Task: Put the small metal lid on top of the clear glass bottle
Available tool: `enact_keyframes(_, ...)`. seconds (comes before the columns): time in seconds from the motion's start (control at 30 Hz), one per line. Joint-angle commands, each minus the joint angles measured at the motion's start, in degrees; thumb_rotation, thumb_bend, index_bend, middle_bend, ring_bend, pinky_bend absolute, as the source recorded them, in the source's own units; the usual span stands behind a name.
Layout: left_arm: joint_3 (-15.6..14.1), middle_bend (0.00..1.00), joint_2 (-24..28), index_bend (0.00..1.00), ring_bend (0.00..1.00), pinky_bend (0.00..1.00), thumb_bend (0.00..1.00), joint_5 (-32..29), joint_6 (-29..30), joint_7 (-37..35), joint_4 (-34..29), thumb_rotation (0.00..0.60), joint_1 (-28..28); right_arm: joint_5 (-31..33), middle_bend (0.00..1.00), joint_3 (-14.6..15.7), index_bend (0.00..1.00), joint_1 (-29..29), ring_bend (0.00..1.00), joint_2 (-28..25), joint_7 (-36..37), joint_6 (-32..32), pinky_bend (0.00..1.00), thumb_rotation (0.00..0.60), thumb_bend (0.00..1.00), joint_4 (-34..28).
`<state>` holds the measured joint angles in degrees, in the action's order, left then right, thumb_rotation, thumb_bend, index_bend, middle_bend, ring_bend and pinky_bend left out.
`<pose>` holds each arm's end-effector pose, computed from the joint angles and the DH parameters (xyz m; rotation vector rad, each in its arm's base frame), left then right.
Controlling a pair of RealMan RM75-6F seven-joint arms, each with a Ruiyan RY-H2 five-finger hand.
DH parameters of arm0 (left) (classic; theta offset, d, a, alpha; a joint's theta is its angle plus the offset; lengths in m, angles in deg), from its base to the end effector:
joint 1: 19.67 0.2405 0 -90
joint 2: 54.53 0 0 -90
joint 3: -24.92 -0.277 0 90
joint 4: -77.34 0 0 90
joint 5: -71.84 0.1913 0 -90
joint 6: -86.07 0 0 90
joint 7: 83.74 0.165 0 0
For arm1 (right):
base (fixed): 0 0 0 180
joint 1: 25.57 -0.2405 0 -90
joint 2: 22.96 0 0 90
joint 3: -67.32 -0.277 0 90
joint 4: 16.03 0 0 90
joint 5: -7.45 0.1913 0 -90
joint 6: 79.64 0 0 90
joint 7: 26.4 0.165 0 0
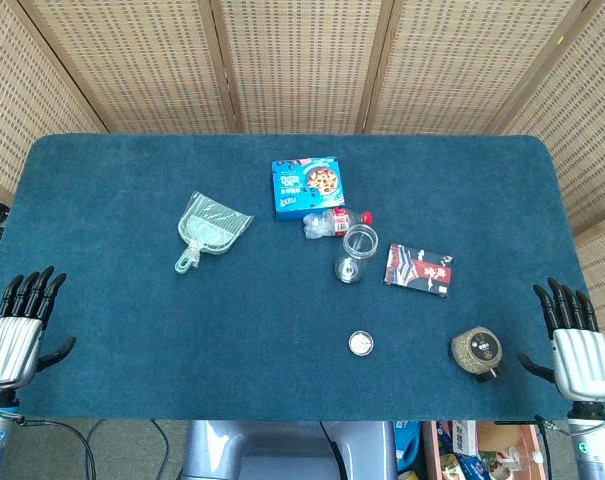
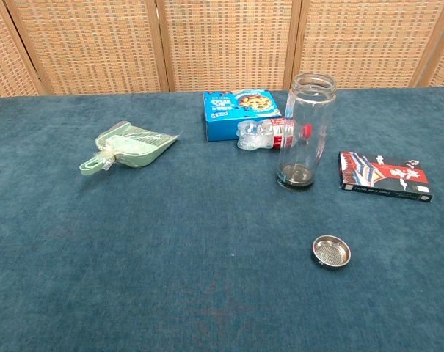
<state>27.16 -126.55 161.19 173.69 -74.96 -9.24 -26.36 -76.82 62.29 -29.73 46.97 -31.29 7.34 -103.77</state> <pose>-0.3131 0.2104 0.1485 -1.4622 -0.7441 -0.8930 -0.3322 -0.2054 0.1710 1.3269 -0.8280 0.8749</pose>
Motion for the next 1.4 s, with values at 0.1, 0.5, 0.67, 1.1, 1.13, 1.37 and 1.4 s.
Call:
enact_keyframes(0.1,0.05,0.0,0.04,0.0,0.0,0.0,0.24,-0.05,0.15,0.08,-0.07,0.6,0.07,-0.04,0.0,0.05,0.03,0.02,0.0,-0.08,0.17,-0.11,0.01,0.6,0.05,-0.01)
enact_keyframes(0.5,0.05,0.0,0.2,0.0,0.0,0.0,0.24,0.26,0.37,-0.3,-0.12,0.6,0.05,-0.32,0.0,0.21,0.03,-0.06,0.0,-0.2,0.21,-0.44,0.01,0.6,0.05,-0.61)
enact_keyframes(0.67,0.11,0.0,0.32,0.0,0.0,0.0,0.24,0.19,0.57,-0.59,-0.18,0.6,0.16,-0.36,0.0,0.33,0.03,-0.18,0.0,-0.16,0.18,-0.84,0.01,0.6,0.05,-0.56)
enact_keyframes(1.1,-0.01,0.0,0.29,0.0,0.0,0.0,0.24,0.3,0.68,0.03,-0.56,0.6,0.27,-0.73,0.0,0.49,0.05,-0.16,0.0,-0.22,0.32,-0.84,0.01,0.6,0.05,-0.57)
enact_keyframes(1.13,-0.02,0.0,0.29,0.0,0.0,0.0,0.24,0.3,0.69,0.01,-0.55,0.6,0.28,-0.8,0.0,0.54,0.06,-0.15,0.0,-0.23,0.27,-0.83,0.01,0.6,0.05,-0.59)
enact_keyframes(1.37,0.0,0.0,0.42,0.0,0.0,0.0,0.24,0.43,1.0,-0.22,-0.62,0.6,0.4,-1.15,0.0,0.67,0.07,-0.17,0.0,-0.22,0.05,-0.78,0.01,0.6,0.05,-0.8)
enact_keyframes(1.4,0.01,0.0,0.43,0.0,0.0,0.0,0.24,0.38,0.97,-0.26,-0.62,0.6,0.4,-1.17,0.0,0.69,0.08,-0.22,0.0,-0.23,0.09,-0.9,0.01,0.6,0.05,-0.82)
